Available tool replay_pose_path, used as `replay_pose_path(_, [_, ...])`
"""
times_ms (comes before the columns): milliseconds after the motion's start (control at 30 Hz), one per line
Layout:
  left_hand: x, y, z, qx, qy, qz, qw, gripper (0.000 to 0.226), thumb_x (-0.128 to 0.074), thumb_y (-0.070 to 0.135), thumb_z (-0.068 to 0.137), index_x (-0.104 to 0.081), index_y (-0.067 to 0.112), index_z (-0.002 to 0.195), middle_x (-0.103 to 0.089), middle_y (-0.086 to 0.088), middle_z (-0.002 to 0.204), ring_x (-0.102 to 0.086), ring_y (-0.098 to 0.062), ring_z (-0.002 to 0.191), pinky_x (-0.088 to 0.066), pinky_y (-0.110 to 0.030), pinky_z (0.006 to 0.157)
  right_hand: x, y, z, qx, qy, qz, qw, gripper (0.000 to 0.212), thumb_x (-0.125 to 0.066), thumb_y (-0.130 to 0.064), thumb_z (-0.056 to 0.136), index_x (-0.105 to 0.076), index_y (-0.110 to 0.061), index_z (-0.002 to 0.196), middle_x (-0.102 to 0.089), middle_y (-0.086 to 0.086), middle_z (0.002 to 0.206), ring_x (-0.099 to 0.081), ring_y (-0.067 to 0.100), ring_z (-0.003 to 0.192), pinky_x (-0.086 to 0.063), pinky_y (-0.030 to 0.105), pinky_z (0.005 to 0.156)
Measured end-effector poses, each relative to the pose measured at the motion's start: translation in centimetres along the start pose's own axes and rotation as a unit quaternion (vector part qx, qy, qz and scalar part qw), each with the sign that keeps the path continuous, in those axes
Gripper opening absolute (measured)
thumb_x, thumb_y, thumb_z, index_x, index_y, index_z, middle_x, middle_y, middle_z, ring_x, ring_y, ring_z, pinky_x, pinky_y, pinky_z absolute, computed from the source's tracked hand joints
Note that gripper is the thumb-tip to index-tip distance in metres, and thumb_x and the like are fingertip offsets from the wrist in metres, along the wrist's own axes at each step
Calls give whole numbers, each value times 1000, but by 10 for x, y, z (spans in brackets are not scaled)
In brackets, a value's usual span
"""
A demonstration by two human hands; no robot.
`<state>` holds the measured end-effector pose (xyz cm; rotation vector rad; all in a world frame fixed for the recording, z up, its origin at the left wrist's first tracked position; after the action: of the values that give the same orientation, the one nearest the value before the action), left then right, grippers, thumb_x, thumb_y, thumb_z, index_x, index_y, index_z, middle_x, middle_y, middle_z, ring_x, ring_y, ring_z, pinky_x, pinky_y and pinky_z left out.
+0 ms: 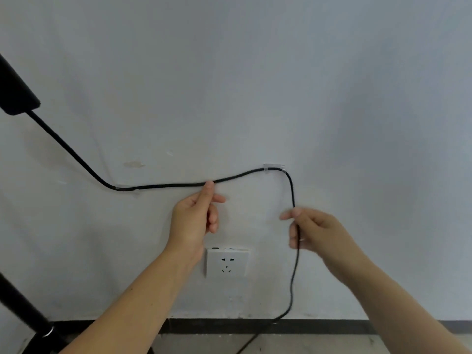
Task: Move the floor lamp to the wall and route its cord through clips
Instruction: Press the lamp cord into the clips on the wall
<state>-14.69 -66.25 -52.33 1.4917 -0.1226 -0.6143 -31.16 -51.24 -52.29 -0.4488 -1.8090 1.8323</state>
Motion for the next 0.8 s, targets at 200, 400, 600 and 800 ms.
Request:
replay_pose_path(200, [-35, -11, -18, -39, -134, 126, 982, 21, -55, 25, 90, -75, 22, 87, -47, 8, 40, -37, -7, 35, -37, -15, 40, -14, 65, -23, -156, -123, 26, 980, 43, -44, -36, 97, -73, -14, 75, -60, 1, 60, -59, 14, 59, -58, 28, 72])
replay_pose_path(400, [-80, -38, -26, -31, -197, 206, 958, 11, -59, 21, 87, -68, 26, 93, -49, 7, 40, -38, -9, 32, -35, -17, 37, 8, 71, -21, -176, -35, -38, 983, 40, -51, -39, 95, -73, -13, 74, -48, -6, 46, -40, 9, 39, -33, 18, 41])
replay_pose_path(600, [-95, -47, -16, -62, -140, 243, 958, 20, -58, 27, 86, -67, 27, 69, -50, 11, 36, -42, -3, 35, -39, -23, 46, 27, 61, -11, -110, 61, -159, 979, 45, -52, -41, 93, -64, -18, 56, -36, -6, 40, -29, 8, 33, -29, 17, 39])
replay_pose_path(800, [-97, -50, -14, -75, -120, 243, 960, 23, -59, 30, 85, -69, 20, 67, -49, 9, 35, -42, -4, 34, -39, -24, 47, 39, 63, -7, -39, 125, -222, 966, 47, -52, -41, 92, -60, -18, 52, -38, -1, 46, -34, 13, 41, -33, 21, 45])
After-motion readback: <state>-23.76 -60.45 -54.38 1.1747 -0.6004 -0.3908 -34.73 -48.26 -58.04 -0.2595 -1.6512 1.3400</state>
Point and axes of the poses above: each hand's wrist, its own z-axis towards the middle knuckle, its own x-axis out of the back of the hand, y = z × x, the point moved 4 cm from there along z, towards the middle knuckle
